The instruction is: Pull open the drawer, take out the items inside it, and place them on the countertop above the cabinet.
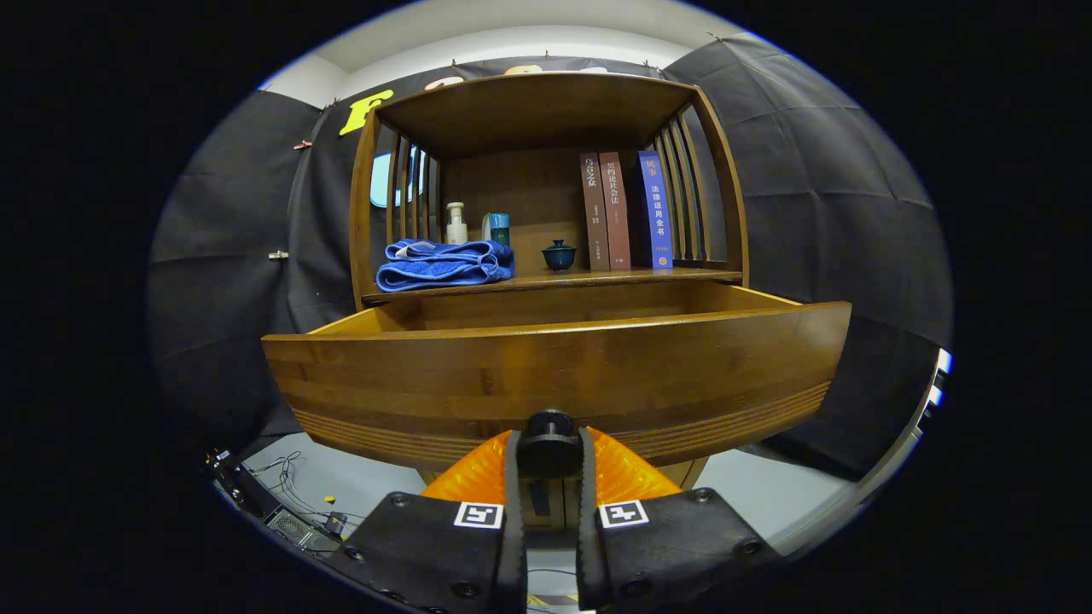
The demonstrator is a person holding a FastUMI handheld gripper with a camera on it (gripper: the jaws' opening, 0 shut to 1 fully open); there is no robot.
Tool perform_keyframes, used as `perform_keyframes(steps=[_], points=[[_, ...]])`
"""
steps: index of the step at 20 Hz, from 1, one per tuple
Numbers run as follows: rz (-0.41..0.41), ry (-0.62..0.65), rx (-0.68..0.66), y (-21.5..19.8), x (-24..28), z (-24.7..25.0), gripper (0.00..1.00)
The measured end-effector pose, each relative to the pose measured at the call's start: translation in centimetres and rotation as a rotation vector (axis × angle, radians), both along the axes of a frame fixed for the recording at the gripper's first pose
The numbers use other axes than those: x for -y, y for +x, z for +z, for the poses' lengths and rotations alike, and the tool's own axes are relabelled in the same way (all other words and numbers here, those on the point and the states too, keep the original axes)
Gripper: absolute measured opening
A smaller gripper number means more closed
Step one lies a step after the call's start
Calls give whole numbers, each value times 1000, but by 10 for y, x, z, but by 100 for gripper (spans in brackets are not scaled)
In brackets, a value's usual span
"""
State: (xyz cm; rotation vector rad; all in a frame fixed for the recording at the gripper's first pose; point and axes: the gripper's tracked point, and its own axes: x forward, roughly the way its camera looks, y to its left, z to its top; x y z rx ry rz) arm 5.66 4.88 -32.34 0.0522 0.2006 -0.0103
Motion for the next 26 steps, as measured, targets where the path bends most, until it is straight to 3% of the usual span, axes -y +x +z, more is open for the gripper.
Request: perform_keyframes(steps=[12,15,21,26], points=[[2,5,6,-11,1,-1,27],[5,6,6,-13,1,-2,41],[-20,3,11,-25,12,-2,100],[-15,26,18,-44,20,16,100]])
